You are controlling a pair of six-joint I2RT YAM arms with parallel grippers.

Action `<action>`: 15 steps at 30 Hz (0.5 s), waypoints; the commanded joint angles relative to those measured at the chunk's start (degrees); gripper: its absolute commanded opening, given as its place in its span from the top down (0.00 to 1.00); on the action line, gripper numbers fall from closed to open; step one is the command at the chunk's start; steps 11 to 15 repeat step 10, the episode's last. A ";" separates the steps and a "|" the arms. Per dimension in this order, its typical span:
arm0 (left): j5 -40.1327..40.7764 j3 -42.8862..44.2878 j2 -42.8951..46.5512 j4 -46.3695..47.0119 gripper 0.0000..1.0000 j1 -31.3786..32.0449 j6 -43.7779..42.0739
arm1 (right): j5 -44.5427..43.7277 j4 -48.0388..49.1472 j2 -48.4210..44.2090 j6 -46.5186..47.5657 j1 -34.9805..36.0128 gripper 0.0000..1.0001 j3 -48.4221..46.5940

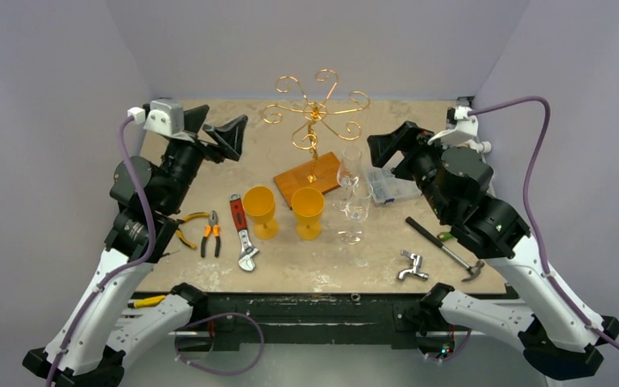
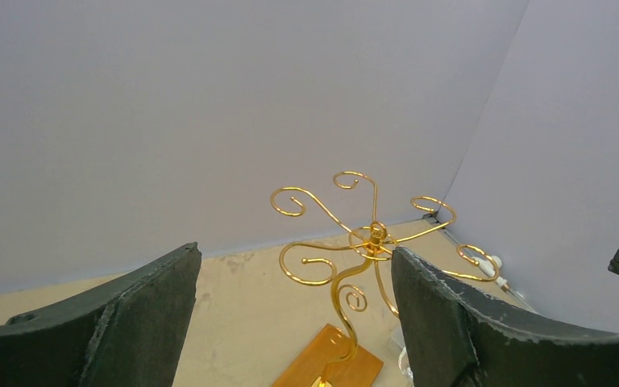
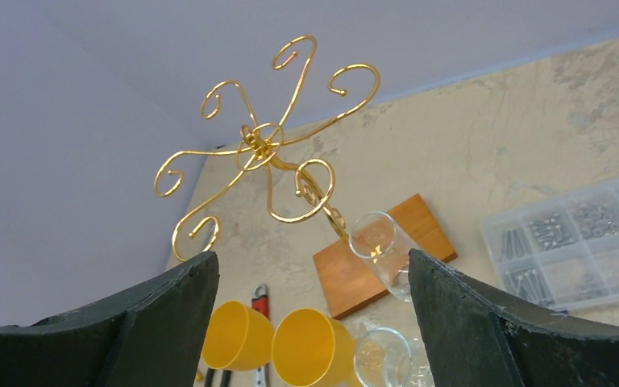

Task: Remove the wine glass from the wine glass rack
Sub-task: Reset both arms

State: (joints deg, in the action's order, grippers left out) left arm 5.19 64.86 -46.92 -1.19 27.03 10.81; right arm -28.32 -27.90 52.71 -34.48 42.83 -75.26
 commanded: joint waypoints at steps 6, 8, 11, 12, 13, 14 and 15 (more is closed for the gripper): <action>1.38 -0.30 0.99 1.28 0.14 -0.34 -0.63 | 0.03 -1.18 -0.10 -7.71 0.23 0.13 -1.15; 1.33 -0.35 1.05 -0.11 0.14 -0.32 -0.45 | -0.11 -1.38 0.15 -7.47 0.24 0.13 -1.80; 1.43 -0.26 1.04 -0.69 0.14 -0.33 -0.44 | -0.17 -1.62 0.37 -7.43 0.24 0.13 -2.35; 1.43 -0.26 1.04 -0.69 0.14 -0.33 -0.44 | -0.17 -1.62 0.37 -7.43 0.24 0.13 -2.35; 1.43 -0.26 1.04 -0.69 0.14 -0.33 -0.44 | -0.17 -1.62 0.37 -7.43 0.24 0.13 -2.35; 1.43 -0.26 1.04 -0.69 0.14 -0.33 -0.44 | -0.17 -1.62 0.37 -7.43 0.24 0.13 -2.35; 1.43 -0.26 1.04 -0.69 0.14 -0.33 -0.44 | -0.17 -1.62 0.37 -7.43 0.24 0.13 -2.35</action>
